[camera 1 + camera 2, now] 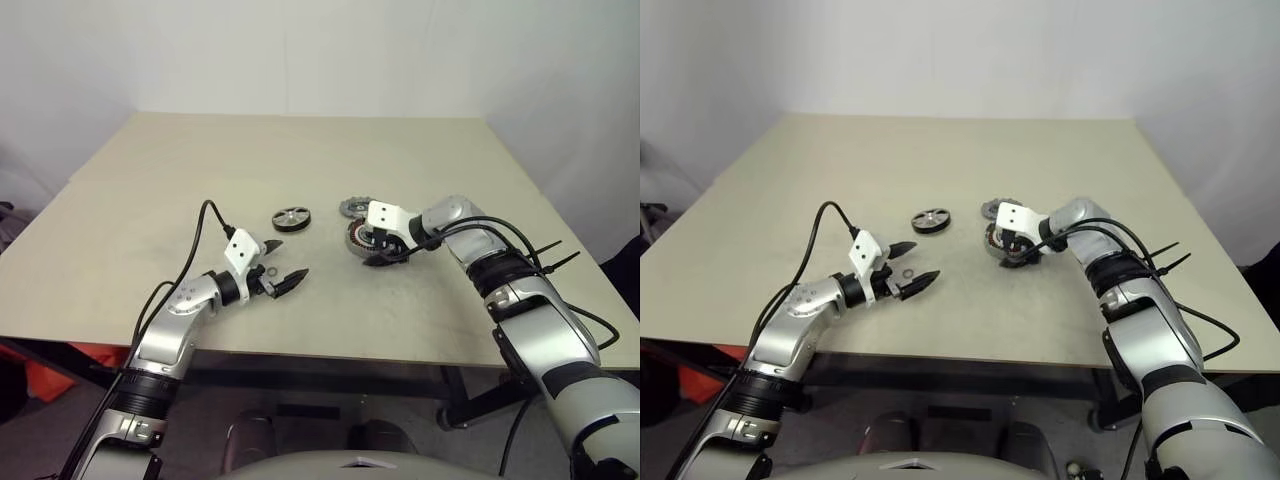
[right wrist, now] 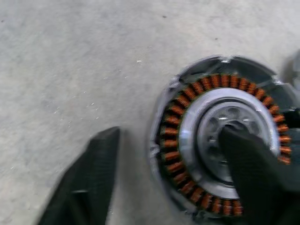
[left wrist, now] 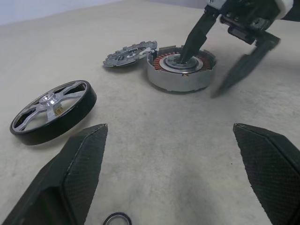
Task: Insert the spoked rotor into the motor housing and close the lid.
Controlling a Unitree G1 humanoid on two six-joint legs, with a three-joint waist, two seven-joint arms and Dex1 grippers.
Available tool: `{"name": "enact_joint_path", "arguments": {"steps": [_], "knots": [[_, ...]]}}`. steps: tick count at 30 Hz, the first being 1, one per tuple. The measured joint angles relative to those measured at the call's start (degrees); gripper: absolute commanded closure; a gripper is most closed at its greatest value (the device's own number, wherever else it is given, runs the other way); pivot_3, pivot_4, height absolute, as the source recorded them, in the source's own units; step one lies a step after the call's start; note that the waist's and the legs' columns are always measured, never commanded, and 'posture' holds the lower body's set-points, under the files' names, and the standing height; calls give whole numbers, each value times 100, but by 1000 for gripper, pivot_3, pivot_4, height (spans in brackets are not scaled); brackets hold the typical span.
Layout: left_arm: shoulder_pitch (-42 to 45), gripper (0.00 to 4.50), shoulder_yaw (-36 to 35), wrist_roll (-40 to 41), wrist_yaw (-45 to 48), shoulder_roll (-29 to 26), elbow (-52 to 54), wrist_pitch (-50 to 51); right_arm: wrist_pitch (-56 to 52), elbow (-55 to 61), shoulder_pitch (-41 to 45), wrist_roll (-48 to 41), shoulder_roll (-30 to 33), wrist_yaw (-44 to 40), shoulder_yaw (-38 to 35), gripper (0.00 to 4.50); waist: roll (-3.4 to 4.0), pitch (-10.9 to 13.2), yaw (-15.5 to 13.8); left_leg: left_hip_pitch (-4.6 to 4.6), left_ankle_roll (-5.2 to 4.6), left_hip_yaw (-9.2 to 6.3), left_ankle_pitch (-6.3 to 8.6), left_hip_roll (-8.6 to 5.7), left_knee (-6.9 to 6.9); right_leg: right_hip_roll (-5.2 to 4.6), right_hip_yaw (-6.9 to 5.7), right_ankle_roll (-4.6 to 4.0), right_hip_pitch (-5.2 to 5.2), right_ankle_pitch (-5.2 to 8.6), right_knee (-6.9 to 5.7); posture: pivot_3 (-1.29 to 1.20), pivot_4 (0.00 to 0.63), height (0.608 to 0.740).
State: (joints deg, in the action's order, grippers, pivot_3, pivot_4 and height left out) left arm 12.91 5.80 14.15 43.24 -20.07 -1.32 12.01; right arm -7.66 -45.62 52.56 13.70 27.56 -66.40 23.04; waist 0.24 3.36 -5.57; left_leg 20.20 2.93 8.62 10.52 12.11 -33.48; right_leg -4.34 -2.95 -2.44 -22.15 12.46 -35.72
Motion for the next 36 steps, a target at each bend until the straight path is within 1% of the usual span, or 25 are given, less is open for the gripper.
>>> {"name": "enact_joint_path", "arguments": {"steps": [1,2,4,9,12,18,23,26,32,36], "knots": [[1,0,0,-5,0,-2,-3,0,17,-90,50,1,-19,22,-14,1929,0,0,-2,1,-1,0,0,0,0,0,0,0,0,0,1,0,0,740],[4,0,-1,-8,0,-2,-5,0,21,-140,78,-1,-33,13,-21,2184,-1,-1,-1,1,-1,0,1,0,1,0,0,0,0,0,2,0,0,740],[18,0,-1,-15,0,-2,-9,0,48,-241,120,-13,-69,-11,-55,2525,-3,-2,9,0,-3,0,2,1,1,1,0,-1,0,1,2,0,0,740],[28,0,-2,-30,1,-5,-12,-1,83,-388,167,-13,-102,-8,-107,2539,-4,-2,9,-8,-1,0,1,2,1,1,0,-2,5,1,0,0,0,740],[27,0,-4,-32,1,-23,-10,-2,-116,-217,122,-47,-107,-43,-181,2539,-3,-2,8,-6,-1,0,1,3,1,2,0,-2,3,1,0,0,0,740],[16,0,-37,-30,1,-95,-11,-2,-1060,1060,-281,-268,-94,-395,-260,2539,-3,-1,28,21,-2,5,1,16,16,15,-2,-17,-33,9,0,0,0,740],[58,0,-106,-30,-2,-140,-78,-3,-1848,2269,-668,-477,-209,-557,-214,2539,-1,0,22,76,2,4,-3,25,16,22,-7,-22,-89,10,-5,0,0,740],[86,0,-165,-29,-2,-194,-102,-6,-2085,2622,-757,-504,-293,-551,-142,2539,-1,1,5,79,2,4,-2,23,15,18,-7,-22,-90,10,-4,0,0,740],[93,0,-410,-25,-6,-338,-256,-18,-2166,2740,-828,-496,-401,-284,-23,2539,-1,1,12,69,9,4,-6,23,15,18,-7,-22,-82,10,-7,0,0,740],[80,0,-473,-11,-6,-363,-255,-27,-1987,2580,-837,-473,-496,-31,72,2539,-1,0,10,56,10,3,-6,22,14,17,-7,-22,-67,10,-6,0,0,740]]}}
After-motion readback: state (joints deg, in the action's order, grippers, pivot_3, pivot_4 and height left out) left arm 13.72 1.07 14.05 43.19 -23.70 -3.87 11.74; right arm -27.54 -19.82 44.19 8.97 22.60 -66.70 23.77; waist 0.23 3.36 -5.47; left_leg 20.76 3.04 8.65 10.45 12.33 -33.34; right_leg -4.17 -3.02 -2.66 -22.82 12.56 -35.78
